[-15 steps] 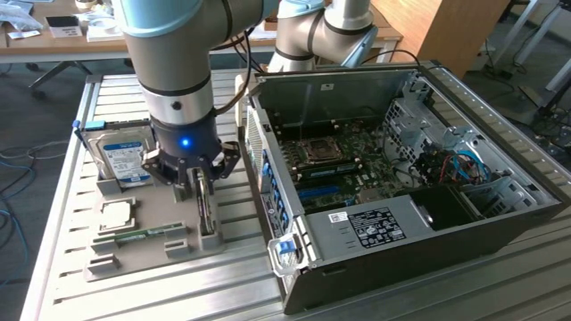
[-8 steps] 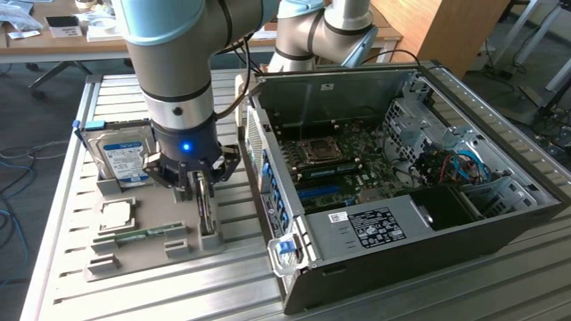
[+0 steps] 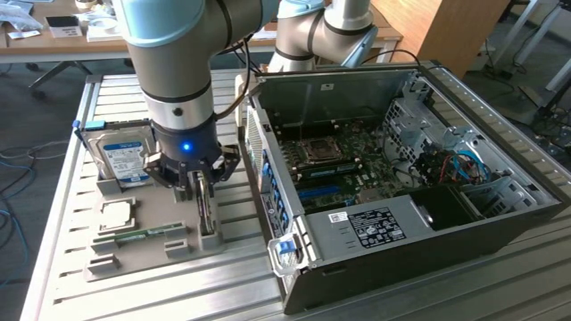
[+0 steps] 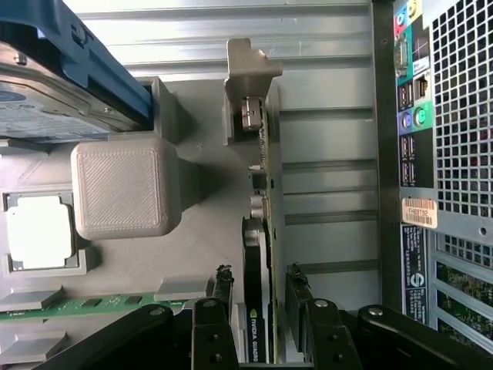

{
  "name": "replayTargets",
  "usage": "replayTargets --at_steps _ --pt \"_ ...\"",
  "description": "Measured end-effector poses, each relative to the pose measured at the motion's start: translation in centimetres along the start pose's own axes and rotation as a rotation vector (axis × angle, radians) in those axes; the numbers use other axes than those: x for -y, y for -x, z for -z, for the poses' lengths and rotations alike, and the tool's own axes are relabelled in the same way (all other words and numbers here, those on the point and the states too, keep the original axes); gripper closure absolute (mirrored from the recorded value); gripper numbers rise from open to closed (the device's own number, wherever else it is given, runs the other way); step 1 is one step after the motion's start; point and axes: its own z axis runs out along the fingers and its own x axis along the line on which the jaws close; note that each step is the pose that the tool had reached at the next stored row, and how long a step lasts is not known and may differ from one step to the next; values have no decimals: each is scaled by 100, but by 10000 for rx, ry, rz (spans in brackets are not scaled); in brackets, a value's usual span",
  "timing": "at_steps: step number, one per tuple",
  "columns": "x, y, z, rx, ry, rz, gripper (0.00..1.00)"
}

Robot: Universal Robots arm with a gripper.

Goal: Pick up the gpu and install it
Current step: 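Pick up the gpu and move the gpu toward the slot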

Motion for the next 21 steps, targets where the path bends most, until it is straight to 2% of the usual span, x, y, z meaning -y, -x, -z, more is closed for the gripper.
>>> replayTargets --at_steps 7,21 --pt "-32 -5 -96 0 0 -1 58" --pt "-38 -8 -157 -1 -1 -1 58"
